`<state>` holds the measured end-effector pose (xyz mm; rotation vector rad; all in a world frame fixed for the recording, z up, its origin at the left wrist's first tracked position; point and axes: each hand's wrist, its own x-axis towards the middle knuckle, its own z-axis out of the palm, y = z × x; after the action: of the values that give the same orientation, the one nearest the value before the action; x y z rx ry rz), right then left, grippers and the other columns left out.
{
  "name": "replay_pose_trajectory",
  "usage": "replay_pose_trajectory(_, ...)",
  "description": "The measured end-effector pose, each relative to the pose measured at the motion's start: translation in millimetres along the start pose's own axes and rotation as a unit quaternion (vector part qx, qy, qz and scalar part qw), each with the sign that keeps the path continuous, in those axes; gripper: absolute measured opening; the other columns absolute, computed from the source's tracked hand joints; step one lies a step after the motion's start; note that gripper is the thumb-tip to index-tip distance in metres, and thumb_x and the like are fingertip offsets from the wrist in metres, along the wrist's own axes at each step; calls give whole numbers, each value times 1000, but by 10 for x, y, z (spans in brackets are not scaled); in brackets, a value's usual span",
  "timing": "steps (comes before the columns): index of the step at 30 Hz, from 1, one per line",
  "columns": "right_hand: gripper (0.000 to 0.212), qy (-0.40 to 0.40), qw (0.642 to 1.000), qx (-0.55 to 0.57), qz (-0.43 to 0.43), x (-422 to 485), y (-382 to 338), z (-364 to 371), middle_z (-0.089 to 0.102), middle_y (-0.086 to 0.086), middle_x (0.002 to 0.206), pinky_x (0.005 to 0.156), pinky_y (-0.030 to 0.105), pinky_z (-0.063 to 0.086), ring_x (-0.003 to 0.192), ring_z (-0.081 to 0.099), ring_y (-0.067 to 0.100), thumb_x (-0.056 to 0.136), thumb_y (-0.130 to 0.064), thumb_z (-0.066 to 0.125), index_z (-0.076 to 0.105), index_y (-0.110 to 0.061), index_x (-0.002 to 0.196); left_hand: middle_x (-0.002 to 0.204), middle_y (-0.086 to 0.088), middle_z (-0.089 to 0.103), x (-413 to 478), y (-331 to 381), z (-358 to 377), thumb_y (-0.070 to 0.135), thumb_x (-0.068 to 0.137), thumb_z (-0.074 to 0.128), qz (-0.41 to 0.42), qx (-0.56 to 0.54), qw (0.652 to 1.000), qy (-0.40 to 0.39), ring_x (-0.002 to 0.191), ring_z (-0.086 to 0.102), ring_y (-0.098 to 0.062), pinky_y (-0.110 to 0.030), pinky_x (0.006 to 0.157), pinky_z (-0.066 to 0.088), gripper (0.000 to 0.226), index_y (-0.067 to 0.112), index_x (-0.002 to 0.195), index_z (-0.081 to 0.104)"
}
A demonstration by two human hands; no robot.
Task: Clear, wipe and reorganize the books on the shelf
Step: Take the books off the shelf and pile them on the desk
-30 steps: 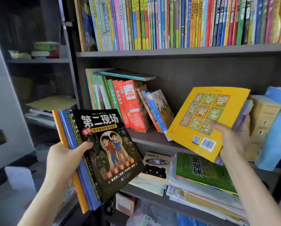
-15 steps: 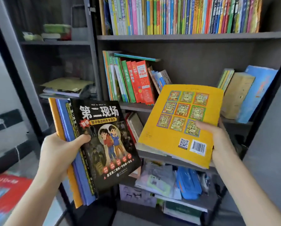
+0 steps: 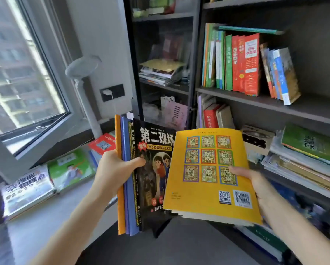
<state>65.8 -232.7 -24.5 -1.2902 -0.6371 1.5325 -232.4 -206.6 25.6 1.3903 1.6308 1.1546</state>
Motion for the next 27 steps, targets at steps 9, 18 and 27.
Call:
replay_pose_trajectory(9,104,-190,968,-32,161,215,933,398,69,29,100,56,48,57,73,70,43,8,-17,95,67,-1,107,70,-22,65,-870,-765,-579,11,71,79,-132,42,981,136,63,61,-33,-45,65,54,17,1,72,64)
replay_pose_trajectory(18,70,-240,938,-63,241,553,1439,1425,67,28,106,60,48,58,80,70,43,54,-3,80,60,-1,120,65,-13,57,-988,-1552,-1476,13,70,80,-198,119,940,249,61,53,-22,-39,63,48,21,10,72,59)
replay_pose_trajectory(27,91,-223,949,-53,215,1460,1431,2643,66,30,108,66,50,57,85,68,46,33,-11,94,62,-1,117,49,-12,56,389,-2162,-2071,15,72,78,-191,164,948,194,47,53,-26,-30,48,42,24,1,63,60)
